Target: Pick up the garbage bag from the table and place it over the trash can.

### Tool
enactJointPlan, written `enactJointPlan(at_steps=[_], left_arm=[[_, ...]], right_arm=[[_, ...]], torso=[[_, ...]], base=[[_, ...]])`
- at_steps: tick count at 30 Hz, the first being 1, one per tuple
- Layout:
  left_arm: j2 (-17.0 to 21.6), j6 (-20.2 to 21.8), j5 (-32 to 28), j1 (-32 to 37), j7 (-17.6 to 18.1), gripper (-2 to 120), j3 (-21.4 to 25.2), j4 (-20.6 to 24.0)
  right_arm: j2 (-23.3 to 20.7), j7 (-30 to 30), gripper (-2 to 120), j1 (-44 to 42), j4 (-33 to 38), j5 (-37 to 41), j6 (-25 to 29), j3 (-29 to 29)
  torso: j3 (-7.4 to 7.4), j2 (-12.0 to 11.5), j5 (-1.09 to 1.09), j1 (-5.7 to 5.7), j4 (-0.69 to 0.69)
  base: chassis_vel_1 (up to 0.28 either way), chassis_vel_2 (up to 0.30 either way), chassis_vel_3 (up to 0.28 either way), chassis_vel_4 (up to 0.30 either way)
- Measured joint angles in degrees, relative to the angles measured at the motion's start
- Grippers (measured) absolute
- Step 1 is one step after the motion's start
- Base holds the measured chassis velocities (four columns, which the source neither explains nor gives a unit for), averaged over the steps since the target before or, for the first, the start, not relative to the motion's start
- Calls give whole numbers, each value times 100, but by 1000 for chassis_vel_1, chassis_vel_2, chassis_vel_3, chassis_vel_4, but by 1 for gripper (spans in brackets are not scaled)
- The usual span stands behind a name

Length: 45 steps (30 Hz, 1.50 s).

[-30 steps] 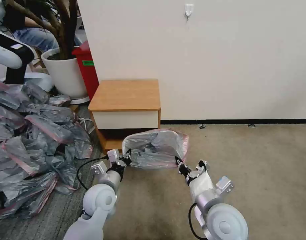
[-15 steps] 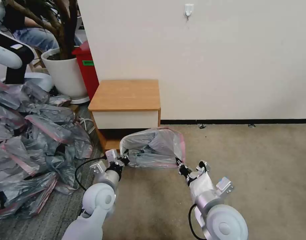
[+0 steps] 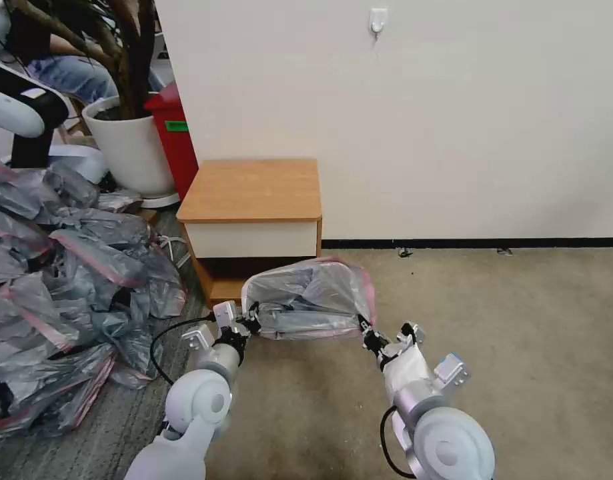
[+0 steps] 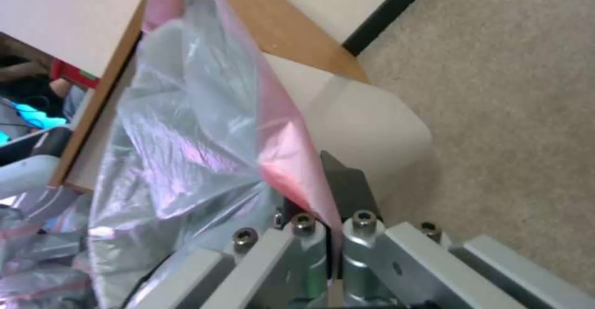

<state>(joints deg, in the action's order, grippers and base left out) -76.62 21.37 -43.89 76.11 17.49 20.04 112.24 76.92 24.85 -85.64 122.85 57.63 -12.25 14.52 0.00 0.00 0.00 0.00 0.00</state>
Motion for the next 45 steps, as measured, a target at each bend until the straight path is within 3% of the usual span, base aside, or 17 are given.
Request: enactJointPlan(at_steps=[5,13,18,27,31,37,38,43,45], left_arm=[[-12,58,-60,47,-1,2,20,66],[-1,278,-99,164,-30,2,76,200],[13,389,-118,221,-83,2,112,254],[80,481,-193,240,-104,2,159,310],[272,481,-216,167,-115,2,232,283],[492,474,-262,100,-150,2,282,250],[627,468,-271,85,-234,2,326,231],[923,442,-321,81,-396,2,435,211],[1150,372,-365,113,-582,2,522,187]], right_arm=[[9,0,15,-10,-41,-79,36,-25],[-9,0,24,43,-104,-147,48,-30],[-12,-1,23,51,-190,-249,65,-34],[-80,-193,9,28,-389,-870,237,-86],[-196,-488,30,-106,-452,-1553,578,-125],[-308,-774,44,-223,-485,-1869,810,-115],[-388,-999,52,-299,-518,-1958,967,-85],[-570,-1604,70,-380,-716,-2014,1340,4],[-761,-2154,79,-373,-845,-1672,1674,54]], torso=[[0,0,0,0,0],[0,0,0,0,0],[0,0,0,0,0],[0,0,0,0,0],[0,0,0,0,0],[0,0,-1,0,0],[0,0,-1,0,0],[0,0,0,0,0],[0,0,0,0,0]], base=[[0,0,0,0],[0,0,0,0],[0,0,0,0],[0,0,0,0],[0,0,0,0],[0,0,0,0],[0,0,0,0],[0,0,0,0],[0,0,0,0]])
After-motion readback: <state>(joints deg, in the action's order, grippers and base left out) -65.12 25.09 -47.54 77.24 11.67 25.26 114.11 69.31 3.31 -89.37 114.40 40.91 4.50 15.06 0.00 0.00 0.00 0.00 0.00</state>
